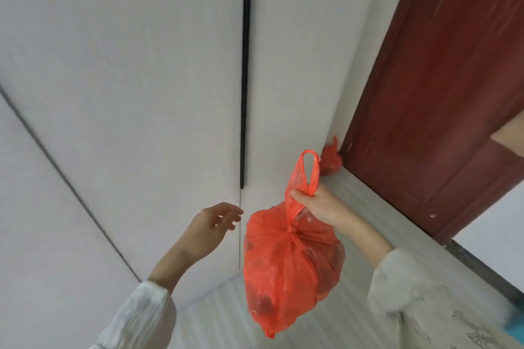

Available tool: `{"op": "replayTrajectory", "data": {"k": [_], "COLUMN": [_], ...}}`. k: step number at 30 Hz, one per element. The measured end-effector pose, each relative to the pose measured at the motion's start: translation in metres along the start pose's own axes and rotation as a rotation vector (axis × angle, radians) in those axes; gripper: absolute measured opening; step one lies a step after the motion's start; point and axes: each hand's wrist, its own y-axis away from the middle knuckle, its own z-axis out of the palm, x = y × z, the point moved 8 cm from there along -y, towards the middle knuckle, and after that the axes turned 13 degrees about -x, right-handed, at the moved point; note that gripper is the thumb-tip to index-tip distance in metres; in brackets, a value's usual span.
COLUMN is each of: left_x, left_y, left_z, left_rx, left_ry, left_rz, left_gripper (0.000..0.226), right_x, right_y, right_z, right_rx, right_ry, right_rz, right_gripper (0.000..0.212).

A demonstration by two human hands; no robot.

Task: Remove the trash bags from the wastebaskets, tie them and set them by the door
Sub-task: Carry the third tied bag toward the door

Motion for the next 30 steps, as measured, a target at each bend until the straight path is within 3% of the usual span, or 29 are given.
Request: {"op": "replayTrajectory", "data": {"k": [10,15,19,23,30], "left_x": [0.098,0.137,0.162,0.169,0.15], "left_y": [-0.239,-0.359,-0.449,-0.52,-0.65], "left_z": [0.147,0.193,0.223,0.247,0.253], "left_rx": [-0.283,-0.333,-0.396,-0.458,-0.315], "left_ry": [-0.1,-0.045,-0.048,-0.046,0.048], "left_rz": [0.155,0.208,0.202,0.204,0.033], "left_gripper": [0.023,0.025,0.025,0.018,0.033], "right_x": [0.128,0.16,0.188,0.212,0.242], "right_y": [-0.02,-0.075,-0.117,-0.169,-0.299], "right_z": [-0.245,-0.338,-0.405,-0.458,-0.546], "right_rx": [0.344,0.284,0.309,0.302,0.186], "right_ry": [-0.157,-0.179,-0.209,-0.236,-0.244], "right_rz": [0.159,0.226,0.269,0.299,0.299], "right_gripper": [0.028,0.021,0.033,0.032,0.031]}}
